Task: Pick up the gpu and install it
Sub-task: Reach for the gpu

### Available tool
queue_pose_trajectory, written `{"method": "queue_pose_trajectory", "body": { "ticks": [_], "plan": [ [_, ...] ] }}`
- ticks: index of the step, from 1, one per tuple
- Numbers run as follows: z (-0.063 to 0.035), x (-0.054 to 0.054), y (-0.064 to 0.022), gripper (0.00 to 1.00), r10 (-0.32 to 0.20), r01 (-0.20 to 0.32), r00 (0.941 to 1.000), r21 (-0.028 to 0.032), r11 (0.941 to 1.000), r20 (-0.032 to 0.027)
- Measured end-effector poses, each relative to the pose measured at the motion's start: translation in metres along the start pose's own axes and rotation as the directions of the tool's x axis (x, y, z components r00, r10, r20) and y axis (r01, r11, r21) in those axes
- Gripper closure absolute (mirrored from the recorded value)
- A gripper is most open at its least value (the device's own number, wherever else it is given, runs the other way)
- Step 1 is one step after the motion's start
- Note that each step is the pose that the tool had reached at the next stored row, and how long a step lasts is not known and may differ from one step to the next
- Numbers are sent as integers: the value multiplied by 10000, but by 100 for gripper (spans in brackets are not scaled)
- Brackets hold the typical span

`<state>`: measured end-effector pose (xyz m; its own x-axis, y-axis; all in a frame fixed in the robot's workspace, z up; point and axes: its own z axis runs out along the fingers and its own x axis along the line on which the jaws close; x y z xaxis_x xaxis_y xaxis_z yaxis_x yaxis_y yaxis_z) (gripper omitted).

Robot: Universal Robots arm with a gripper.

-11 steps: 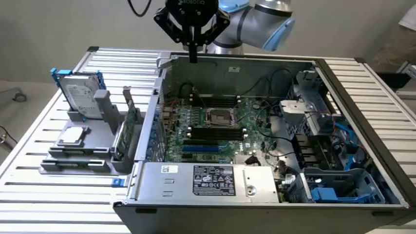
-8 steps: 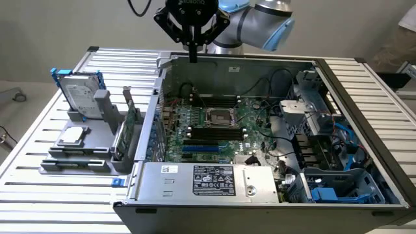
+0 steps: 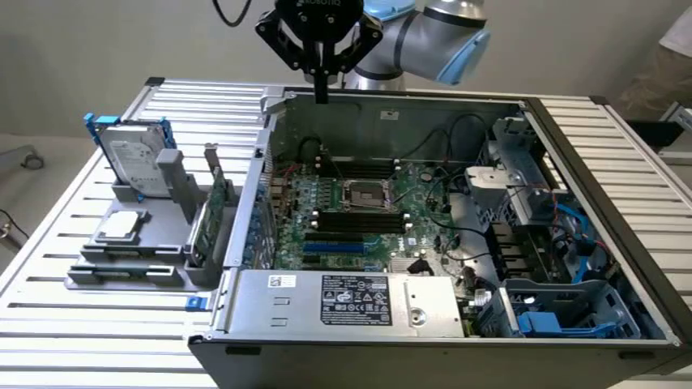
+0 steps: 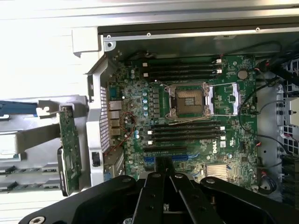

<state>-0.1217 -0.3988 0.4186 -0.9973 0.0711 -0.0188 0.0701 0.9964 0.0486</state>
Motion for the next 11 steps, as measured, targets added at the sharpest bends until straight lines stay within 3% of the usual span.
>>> {"method": "queue_pose_trajectory", "body": {
  "ticks": [11],
  "plan": [
    [-7, 482, 45, 89, 3, -3, 10000, 1, 10000, -54]
  ]
}}
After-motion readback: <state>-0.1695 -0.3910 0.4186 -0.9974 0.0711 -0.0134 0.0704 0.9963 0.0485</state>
